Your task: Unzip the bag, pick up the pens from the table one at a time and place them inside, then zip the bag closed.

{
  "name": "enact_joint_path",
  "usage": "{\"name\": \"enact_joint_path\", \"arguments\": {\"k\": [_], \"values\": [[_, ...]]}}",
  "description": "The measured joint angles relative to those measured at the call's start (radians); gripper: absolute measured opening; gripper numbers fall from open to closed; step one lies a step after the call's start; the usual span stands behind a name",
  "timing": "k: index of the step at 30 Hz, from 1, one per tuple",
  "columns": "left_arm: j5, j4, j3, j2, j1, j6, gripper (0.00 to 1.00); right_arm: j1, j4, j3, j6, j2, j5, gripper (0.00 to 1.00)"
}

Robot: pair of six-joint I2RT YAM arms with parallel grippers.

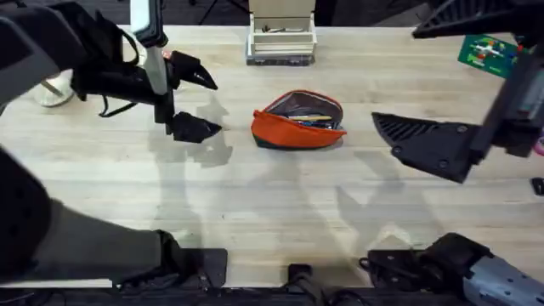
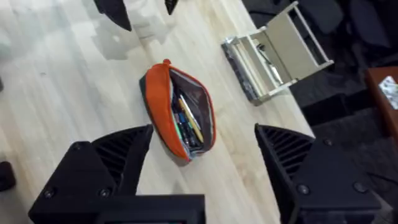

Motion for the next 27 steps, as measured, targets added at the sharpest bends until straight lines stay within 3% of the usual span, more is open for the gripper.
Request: {"name": "enact_joint_path", "arguments": {"k": [10,16,17,27], "values": [[0.034,0.0,0.0,0.119,0.0,0.054,0.993,0.0,0.016,0.0,0.027,0.134,-0.139,0.997],[0.036,0.0,0.0,0.124,0.0,0.061,0.994,0.005,0.139,0.0,0.24,0.24,-0.182,0.997],[0.036,0.0,0.0,0.124,0.0,0.061,0.993,0.016,0.204,0.0,0.363,0.295,-0.189,0.998],[0.036,-0.004,0.0,0.124,0.0,0.064,0.993,0.085,0.35,0.0,0.592,0.445,-0.192,0.997]]}}
